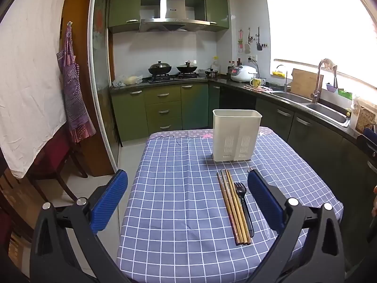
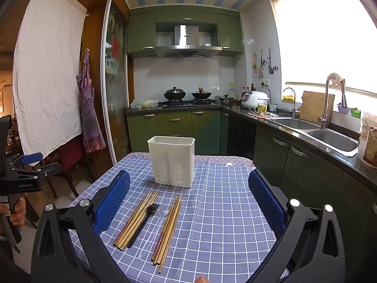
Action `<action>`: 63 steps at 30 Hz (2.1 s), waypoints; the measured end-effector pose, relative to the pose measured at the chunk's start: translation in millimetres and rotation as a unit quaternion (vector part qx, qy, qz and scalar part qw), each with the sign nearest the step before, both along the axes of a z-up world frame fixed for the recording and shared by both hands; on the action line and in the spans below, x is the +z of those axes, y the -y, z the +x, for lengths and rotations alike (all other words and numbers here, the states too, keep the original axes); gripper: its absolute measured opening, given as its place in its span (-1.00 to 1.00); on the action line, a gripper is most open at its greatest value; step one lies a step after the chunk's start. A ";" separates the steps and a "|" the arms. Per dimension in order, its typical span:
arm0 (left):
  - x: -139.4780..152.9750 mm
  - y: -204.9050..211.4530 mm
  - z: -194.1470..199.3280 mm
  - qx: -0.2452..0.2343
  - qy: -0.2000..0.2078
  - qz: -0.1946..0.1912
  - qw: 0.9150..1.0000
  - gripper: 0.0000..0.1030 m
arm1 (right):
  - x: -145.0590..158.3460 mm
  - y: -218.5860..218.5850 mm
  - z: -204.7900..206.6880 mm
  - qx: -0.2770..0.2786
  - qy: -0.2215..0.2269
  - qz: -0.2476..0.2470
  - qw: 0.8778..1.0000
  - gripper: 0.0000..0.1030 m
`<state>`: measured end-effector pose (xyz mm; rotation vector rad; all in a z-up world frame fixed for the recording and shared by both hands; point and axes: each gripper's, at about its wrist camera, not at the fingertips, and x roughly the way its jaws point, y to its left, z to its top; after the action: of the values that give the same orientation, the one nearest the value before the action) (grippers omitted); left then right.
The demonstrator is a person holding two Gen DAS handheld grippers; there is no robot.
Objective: Organize utensils
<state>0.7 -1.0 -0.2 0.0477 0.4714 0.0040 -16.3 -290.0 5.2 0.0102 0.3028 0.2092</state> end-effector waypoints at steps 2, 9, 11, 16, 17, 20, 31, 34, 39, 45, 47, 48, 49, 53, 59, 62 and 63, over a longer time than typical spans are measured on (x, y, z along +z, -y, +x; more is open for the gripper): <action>-0.5 0.6 1.2 0.000 -0.002 0.003 1.000 0.88 | -0.1 -0.3 0.0 0.000 0.000 -0.002 1.000 0.93; -0.8 9.9 1.3 -0.005 -0.003 0.003 1.000 0.88 | -2.1 -0.9 2.7 0.000 -0.003 -0.004 1.000 0.93; -0.5 12.8 1.8 -0.005 -0.003 0.003 1.000 0.88 | -1.9 -0.6 2.7 0.000 -0.003 -0.003 1.000 0.93; -6.2 7.7 0.8 -0.008 0.000 -0.001 1.000 0.89 | -1.0 0.4 2.0 0.001 -0.004 -0.001 1.000 0.93; -6.6 8.3 0.7 -0.008 0.000 -0.001 1.000 0.88 | -1.1 0.5 2.2 0.001 -0.004 -0.002 1.000 0.93; -6.1 6.3 -0.5 -0.009 0.000 -0.002 1.000 0.88 | -4.7 -4.0 3.9 0.002 -0.004 -0.003 1.000 0.93; -10.0 4.7 -1.5 -0.007 -0.004 -0.002 1.000 0.88 | -15.9 -10.5 7.1 0.000 -0.008 -0.002 1.000 0.93; -11.3 4.4 -2.8 -0.007 -0.005 -0.002 1.000 0.88 | -19.3 -12.6 8.7 -0.001 -0.010 -0.001 1.000 0.93; -10.3 3.6 -0.5 -0.007 -0.006 -0.002 1.000 0.89 | -20.4 -10.8 11.4 -0.001 -0.013 -0.001 1.000 0.93; -10.9 2.0 0.0 -0.007 -0.009 -0.001 1.000 0.89 | -18.7 -8.2 13.8 -0.002 -0.020 -0.001 1.000 0.93; -11.8 0.8 0.4 -0.007 -0.010 -0.002 1.000 0.88 | -19.2 -8.2 15.4 -0.003 -0.021 -0.001 1.000 0.93; -12.1 0.1 0.9 -0.007 -0.011 -0.001 1.000 0.88 | -19.8 -7.8 15.9 -0.002 -0.022 -0.001 1.000 0.93; -12.5 -0.2 0.6 -0.007 -0.011 -0.001 1.000 0.88 | -19.9 -7.9 16.0 -0.003 -0.022 -0.001 1.000 0.93; -11.4 -0.2 1.7 -0.008 -0.012 -0.002 1.000 0.89 | -20.7 -7.5 16.9 -0.003 -0.022 -0.001 1.000 0.93; -10.7 -0.1 0.9 -0.008 -0.012 -0.003 1.000 0.89 | -23.2 -6.4 20.6 -0.003 -0.025 -0.002 1.000 0.93; -10.5 -0.2 1.0 -0.008 -0.012 -0.004 1.000 0.88 | -23.4 -7.0 21.5 -0.003 -0.026 -0.003 1.000 0.93; -10.2 -0.1 0.8 -0.008 -0.013 -0.005 1.000 0.88 | -23.4 -7.2 21.5 -0.003 -0.026 -0.003 1.000 0.93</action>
<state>1.5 -0.8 -10.4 0.0420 0.4964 -0.0136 5.1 -282.8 -18.3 0.0110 0.3549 0.2023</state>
